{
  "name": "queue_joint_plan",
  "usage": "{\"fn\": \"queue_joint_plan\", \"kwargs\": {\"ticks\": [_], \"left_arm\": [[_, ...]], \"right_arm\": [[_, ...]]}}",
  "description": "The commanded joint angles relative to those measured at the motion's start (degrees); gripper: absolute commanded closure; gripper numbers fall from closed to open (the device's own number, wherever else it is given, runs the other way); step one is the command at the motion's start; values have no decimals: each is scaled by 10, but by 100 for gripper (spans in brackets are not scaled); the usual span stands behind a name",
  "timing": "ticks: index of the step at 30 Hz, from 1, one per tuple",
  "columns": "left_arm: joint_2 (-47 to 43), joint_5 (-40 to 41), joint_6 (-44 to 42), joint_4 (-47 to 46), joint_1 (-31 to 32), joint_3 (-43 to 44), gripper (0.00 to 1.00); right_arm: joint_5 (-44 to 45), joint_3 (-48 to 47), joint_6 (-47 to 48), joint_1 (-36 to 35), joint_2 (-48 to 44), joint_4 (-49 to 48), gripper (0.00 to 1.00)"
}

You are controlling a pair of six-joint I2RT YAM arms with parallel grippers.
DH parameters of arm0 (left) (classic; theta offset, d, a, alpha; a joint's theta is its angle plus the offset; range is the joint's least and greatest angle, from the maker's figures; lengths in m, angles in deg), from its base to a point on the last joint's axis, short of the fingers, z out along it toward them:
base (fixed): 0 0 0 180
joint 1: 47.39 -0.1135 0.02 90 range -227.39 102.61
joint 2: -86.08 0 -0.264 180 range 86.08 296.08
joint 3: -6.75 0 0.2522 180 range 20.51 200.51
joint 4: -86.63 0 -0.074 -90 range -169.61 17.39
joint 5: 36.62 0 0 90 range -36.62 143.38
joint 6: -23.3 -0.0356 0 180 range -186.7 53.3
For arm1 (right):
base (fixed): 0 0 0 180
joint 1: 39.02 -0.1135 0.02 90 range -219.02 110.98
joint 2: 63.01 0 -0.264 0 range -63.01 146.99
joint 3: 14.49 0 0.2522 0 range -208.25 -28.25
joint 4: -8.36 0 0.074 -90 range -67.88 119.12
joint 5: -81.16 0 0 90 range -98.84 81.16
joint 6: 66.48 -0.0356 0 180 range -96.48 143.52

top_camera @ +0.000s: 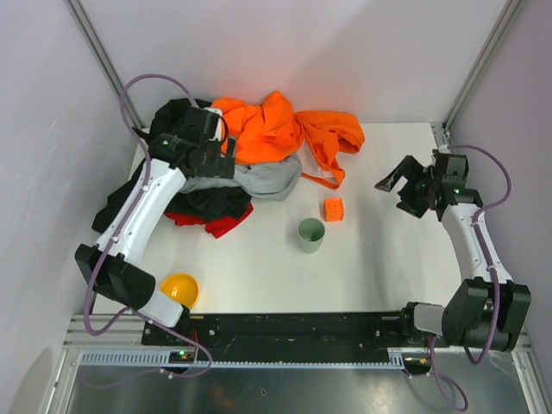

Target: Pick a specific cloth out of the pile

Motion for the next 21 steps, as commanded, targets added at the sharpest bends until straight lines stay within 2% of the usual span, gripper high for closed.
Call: {"fn": "queue_joint_plan", "kwargs": {"ticks": [1,6,9,14,21], "left_arm": [[-26,83,-50,28,36,-19,0],[-61,98,-48,26,61,-56,0],[-82,100,-50,25,74,-82,0],[-113,109,-60,13,100,-136,0],[-143,122,-65,-39,115,-223,0]], "right_arm": [[48,-31,30,-53,-3,7,1],[196,-53,68,-151,-23,36,1],[255,-55,77,-190,-39,38,1],[294,-55,73,-216,-49,53,1],[304,-55,63,-228,-51,77,1]]}}
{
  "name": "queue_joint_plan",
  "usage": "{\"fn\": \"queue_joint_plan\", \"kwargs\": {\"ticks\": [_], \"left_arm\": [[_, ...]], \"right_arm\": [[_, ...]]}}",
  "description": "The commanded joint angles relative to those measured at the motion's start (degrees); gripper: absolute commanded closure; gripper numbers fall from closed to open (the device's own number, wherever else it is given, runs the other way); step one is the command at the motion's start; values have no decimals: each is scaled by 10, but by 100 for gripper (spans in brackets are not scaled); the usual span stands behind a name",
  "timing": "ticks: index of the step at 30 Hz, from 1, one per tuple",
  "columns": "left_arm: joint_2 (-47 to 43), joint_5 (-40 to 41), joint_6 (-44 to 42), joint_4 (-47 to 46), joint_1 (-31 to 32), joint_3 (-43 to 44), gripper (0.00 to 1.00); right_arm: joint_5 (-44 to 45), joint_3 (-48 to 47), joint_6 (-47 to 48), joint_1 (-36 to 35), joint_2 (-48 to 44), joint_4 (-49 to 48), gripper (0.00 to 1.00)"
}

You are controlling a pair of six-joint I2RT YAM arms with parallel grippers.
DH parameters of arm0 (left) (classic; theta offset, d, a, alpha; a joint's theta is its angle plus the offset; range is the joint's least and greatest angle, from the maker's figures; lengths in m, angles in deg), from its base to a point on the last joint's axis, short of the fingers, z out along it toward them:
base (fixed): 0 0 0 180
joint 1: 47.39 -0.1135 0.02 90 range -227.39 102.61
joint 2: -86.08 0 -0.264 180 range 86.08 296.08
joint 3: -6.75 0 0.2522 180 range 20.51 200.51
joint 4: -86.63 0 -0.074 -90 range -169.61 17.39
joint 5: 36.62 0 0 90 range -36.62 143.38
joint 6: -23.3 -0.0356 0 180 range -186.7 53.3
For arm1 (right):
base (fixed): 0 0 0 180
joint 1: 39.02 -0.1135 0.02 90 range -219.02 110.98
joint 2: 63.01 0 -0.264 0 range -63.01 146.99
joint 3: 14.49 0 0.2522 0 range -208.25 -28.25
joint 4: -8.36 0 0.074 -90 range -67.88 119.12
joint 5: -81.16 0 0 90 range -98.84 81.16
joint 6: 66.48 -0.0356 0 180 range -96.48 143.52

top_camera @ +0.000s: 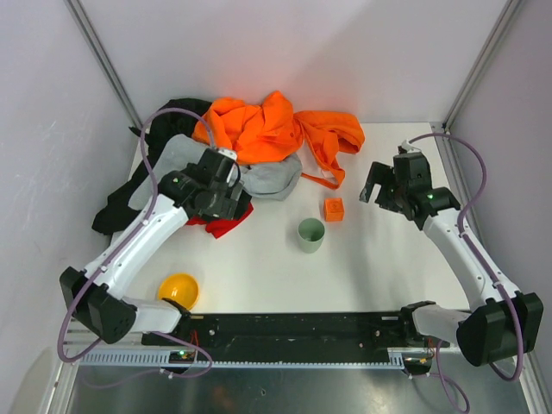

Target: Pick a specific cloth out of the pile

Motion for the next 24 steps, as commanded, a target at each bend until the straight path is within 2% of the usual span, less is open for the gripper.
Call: {"fn": "queue_joint_plan", "kwargs": {"ticks": [1,6,13,24], "left_arm": [[-21,23,-18,-52,5,-44,0],[1,37,-23,-88,5,-69,0],[51,48,-30,-138,5,-59,0],[132,137,-12,-171,4,-20,0]], "right_arm": [[33,-24,-4,-7,-13,23,1],[41,-23,-12,-7,-28,51,1],[46,-21,-41,-9,-66,100,1],[55,-6,-44,-10,-82,108,1]]}}
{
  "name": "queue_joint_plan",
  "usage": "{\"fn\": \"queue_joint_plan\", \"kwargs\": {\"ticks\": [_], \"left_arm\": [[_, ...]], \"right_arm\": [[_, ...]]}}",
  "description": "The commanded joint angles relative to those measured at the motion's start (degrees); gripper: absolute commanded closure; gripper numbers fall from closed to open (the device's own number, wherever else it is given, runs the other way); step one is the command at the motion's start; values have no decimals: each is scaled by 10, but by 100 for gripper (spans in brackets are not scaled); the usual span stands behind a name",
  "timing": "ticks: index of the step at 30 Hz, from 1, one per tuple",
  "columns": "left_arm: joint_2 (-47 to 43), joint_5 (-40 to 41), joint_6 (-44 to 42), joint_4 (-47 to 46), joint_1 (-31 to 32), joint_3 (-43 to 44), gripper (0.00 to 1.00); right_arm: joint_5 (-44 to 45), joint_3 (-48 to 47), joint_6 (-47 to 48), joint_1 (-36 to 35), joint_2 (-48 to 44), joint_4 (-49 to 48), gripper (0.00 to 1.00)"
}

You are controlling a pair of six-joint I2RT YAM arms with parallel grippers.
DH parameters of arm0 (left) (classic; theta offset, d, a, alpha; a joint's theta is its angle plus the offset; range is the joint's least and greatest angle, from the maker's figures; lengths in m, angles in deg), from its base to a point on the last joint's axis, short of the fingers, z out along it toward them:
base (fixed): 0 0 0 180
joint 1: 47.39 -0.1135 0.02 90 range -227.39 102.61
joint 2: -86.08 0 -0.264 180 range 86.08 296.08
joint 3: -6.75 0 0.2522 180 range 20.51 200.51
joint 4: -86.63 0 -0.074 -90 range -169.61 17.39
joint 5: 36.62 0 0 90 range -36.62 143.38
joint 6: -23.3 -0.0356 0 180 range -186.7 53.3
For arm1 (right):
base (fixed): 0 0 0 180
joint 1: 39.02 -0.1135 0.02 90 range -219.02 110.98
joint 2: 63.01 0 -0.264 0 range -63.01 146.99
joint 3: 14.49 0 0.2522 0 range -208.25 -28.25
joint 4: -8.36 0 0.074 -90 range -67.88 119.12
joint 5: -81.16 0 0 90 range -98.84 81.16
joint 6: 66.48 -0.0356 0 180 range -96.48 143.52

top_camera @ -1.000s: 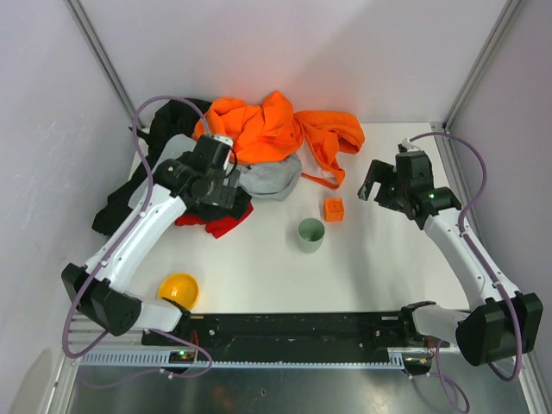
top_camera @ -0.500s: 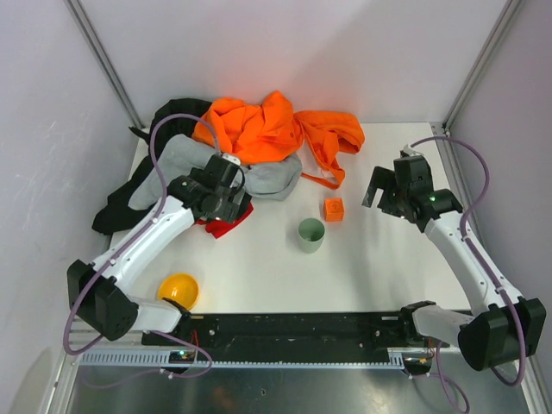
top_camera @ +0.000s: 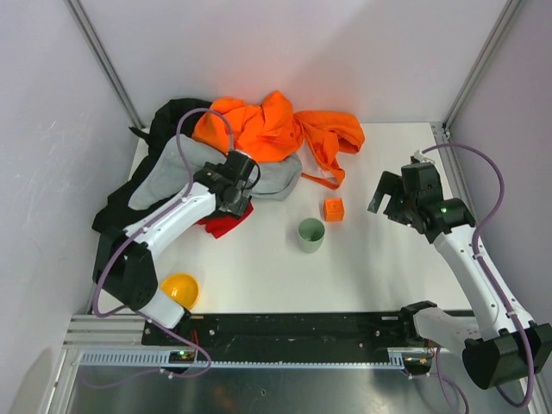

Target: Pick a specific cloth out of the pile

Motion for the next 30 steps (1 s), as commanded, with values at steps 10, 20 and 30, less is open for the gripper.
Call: {"fn": "queue_joint_plan", "kwargs": {"ticks": [10,20,30], "left_arm": [[71,123,-23,-36,2,110,0],[147,93,-49,-56,0,167,0],[195,27,-90,-90,-21,181,0]], "right_arm": [[-42,-5,0,-4,32,-43,1],[-48,-5,0,-4,42,-44,1],[-46,-5,-14,-4,42,-27,1]]}}
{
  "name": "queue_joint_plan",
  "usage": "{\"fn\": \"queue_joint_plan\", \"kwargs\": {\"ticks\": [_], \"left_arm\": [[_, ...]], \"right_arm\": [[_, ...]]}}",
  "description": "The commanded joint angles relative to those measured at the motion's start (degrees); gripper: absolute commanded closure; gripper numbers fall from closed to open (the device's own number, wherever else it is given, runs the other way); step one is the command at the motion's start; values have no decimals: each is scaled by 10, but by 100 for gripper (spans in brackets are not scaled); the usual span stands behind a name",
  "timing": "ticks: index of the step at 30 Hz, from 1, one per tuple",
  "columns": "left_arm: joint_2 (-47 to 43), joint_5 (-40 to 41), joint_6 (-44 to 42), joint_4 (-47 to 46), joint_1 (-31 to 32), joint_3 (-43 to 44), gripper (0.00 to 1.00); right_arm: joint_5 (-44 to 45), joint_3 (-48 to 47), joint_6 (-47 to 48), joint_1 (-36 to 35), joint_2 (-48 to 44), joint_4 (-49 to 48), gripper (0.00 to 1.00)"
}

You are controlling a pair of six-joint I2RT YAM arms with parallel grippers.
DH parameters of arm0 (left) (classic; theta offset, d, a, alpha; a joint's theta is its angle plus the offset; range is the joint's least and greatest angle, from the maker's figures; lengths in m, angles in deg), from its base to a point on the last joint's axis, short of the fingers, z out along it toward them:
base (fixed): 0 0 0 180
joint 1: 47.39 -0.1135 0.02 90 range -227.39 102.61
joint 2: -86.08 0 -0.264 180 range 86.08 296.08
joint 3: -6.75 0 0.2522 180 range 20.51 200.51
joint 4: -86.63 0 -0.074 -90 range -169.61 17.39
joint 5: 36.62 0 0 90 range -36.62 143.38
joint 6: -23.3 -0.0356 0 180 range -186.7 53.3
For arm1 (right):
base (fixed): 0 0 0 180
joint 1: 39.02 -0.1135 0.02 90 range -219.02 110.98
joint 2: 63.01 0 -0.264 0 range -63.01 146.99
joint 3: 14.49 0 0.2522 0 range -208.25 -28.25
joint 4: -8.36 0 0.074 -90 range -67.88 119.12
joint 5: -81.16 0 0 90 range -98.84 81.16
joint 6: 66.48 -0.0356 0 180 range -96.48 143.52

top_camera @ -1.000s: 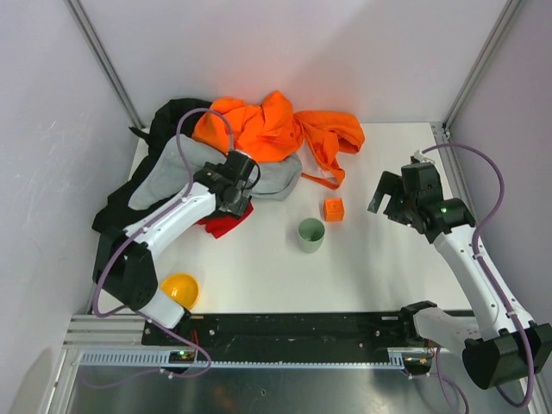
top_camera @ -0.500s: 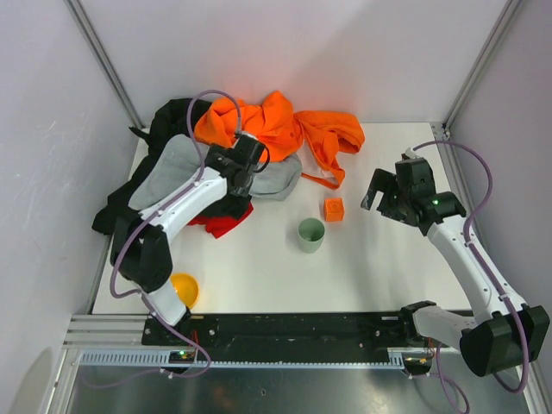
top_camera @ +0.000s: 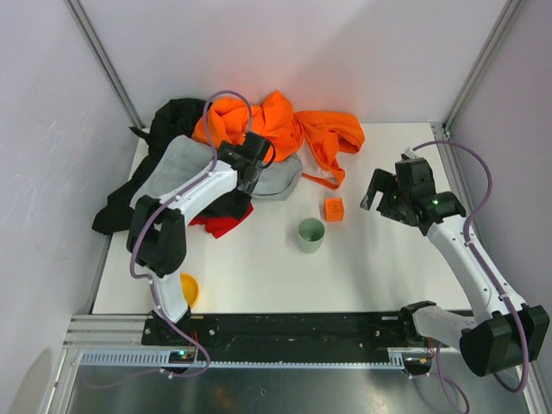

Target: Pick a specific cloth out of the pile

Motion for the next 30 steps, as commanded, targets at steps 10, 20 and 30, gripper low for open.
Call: {"fn": "queue_joint_plan", "kwargs": {"ticks": [10,20,30], "left_arm": [[56,-127,-24,-41,-35,74,50],[42,-111,-19,-37,-73,152,90],[29,-93,4,-38,-127,304,97]], "right_arm": [[5,-5,-26,-5,11,3,1],[-12,-5,-28,-13,33,-23,1],[-32,-10,-29,-15,33,-20,1]]}}
